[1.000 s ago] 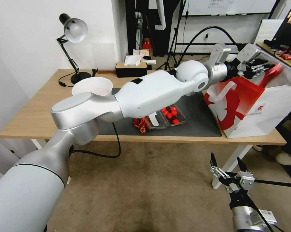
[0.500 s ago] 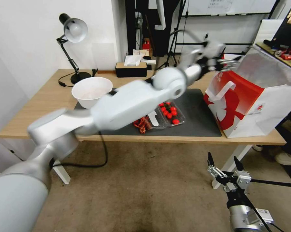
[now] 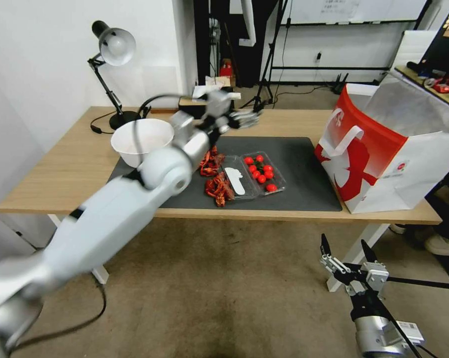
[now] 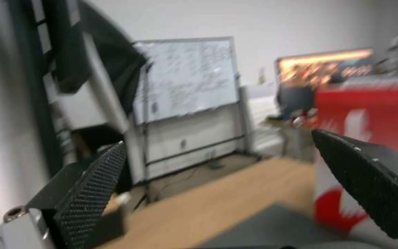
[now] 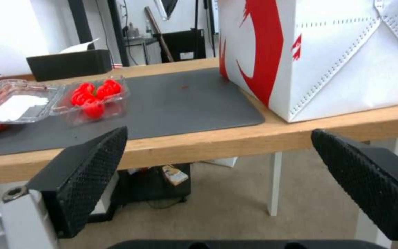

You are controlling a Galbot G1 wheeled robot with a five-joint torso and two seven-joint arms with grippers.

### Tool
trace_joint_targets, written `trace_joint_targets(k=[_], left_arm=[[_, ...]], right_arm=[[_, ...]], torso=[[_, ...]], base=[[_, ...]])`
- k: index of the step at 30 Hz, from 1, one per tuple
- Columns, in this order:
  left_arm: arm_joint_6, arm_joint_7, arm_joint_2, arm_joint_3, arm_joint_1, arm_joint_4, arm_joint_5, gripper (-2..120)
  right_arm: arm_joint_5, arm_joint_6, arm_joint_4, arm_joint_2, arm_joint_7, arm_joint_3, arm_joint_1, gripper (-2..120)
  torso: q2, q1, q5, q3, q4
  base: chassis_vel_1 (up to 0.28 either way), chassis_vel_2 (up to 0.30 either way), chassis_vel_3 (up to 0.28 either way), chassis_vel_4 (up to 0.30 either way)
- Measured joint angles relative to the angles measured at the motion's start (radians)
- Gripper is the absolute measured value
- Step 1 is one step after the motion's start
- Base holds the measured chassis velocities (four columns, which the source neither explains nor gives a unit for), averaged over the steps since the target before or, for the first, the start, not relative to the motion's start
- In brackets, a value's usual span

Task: Pick up the trash from the table and place it into the takeout bag.

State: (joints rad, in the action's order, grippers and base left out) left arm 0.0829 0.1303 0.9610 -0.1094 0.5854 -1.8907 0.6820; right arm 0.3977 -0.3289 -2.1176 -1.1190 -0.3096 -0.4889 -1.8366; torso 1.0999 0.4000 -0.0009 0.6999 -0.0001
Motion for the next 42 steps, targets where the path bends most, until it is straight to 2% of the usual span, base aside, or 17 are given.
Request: trace_joint_targets(k=[1,3,5,6,8,9,11,12,15,20,22,23,30,42], left_arm=[[0.0,0.003,-0.014,0.06,0.088,-0.031,-0.048,100],[-0.001,0.005,-0.021,0.086,0.126,-0.044,-0.064,100],[-0.012,0.032,-0.034,0.173,0.244,-0.082,-0.104,100],[-0.012,0.032,-0.034,0.173,0.244,-0.082,-0.104,100],[-0.038,0.068,-0.025,0.233,0.342,-0.109,-0.139,100],[-0.038,0.068,-0.025,0.233,0.342,-0.109,-0.139,100],[-0.047,0.099,0.003,0.299,0.467,-0.143,-0.211,100],[-0.047,0.099,0.003,0.299,0.467,-0.143,-0.211,100],[-0.051,0.126,0.028,0.369,0.603,-0.185,-0.288,100],[-0.066,0.138,0.041,0.423,0.7,-0.214,-0.323,100],[-0.098,0.142,0.065,0.518,0.923,-0.27,-0.353,100],[-0.105,0.142,0.072,0.529,0.958,-0.274,-0.359,100],[-0.119,0.149,0.111,0.528,1.067,-0.281,-0.389,100],[-0.133,0.15,0.117,0.541,1.1,-0.271,-0.379,100]], right_arm=[[0.0,0.006,-0.003,0.002,-0.002,0.0,0.001,100],[0.0,0.009,-0.005,0.003,-0.002,0.0,0.002,100],[0.001,0.016,-0.011,0.008,-0.005,-0.001,0.006,100],[0.001,0.016,-0.011,0.008,-0.005,-0.001,0.006,100],[0.001,0.022,-0.019,0.008,-0.005,-0.001,0.009,100],[0.001,0.022,-0.019,0.008,-0.005,-0.001,0.009,100],[-0.002,0.029,-0.027,0.004,-0.005,0.002,0.01,100],[-0.002,0.029,-0.027,0.004,-0.005,0.002,0.01,100],[-0.006,0.033,-0.035,0.003,-0.005,0.004,0.009,100],[-0.008,0.035,-0.044,0.004,-0.005,0.004,0.004,100],[-0.009,0.035,-0.055,0.012,0.006,-0.003,-0.004,100],[-0.007,0.035,-0.056,0.014,0.012,-0.004,-0.004,100],[0.032,0.025,-0.047,0.029,0.078,-0.014,0.006,100],[0.043,0.042,-0.047,0.052,0.126,-0.023,0.031,100]], torso=[[0.0,0.0,0.0005,0.0,0.0001],[0.0,0.0,0.0008,0.0,0.0001],[0.0,0.0,0.0007,0.0,0.0003],[0.0,0.0,0.0007,0.0,0.0003],[0.0,0.0,0.0008,0.0,0.0],[0.0,0.0,0.0008,0.0,0.0],[0.0,0.0,0.0007,0.0,0.0],[0.0,0.0,0.0007,0.0,0.0],[0.0,0.0,0.0007,0.0,0.0001],[0.0,0.0,0.0008,0.0,0.0],[0.0,0.0,0.0009,0.0,0.0003],[0.0,0.0,0.0009,0.0,0.0],[0.0,0.0,0.0009,0.0,0.0],[0.0,0.0,0.0009,0.0,0.0]], base=[[0.0,0.0,0.0,0.0],[0.0,0.0,0.0,0.0],[0.0,0.0,0.0,0.0],[0.0,0.0,0.0,0.0],[0.0,0.0,0.0,0.0],[0.0,0.0,0.0,0.0],[0.0,0.0,0.0,0.0],[0.0,0.0,0.0,0.0],[0.0,0.0,0.0,0.0],[0.0,0.0,0.0,0.0],[0.0,0.0,0.0,0.0],[0.0,0.0,0.0,0.0],[0.0,0.0,0.0,0.0],[0.0,0.0,0.0,0.0]])
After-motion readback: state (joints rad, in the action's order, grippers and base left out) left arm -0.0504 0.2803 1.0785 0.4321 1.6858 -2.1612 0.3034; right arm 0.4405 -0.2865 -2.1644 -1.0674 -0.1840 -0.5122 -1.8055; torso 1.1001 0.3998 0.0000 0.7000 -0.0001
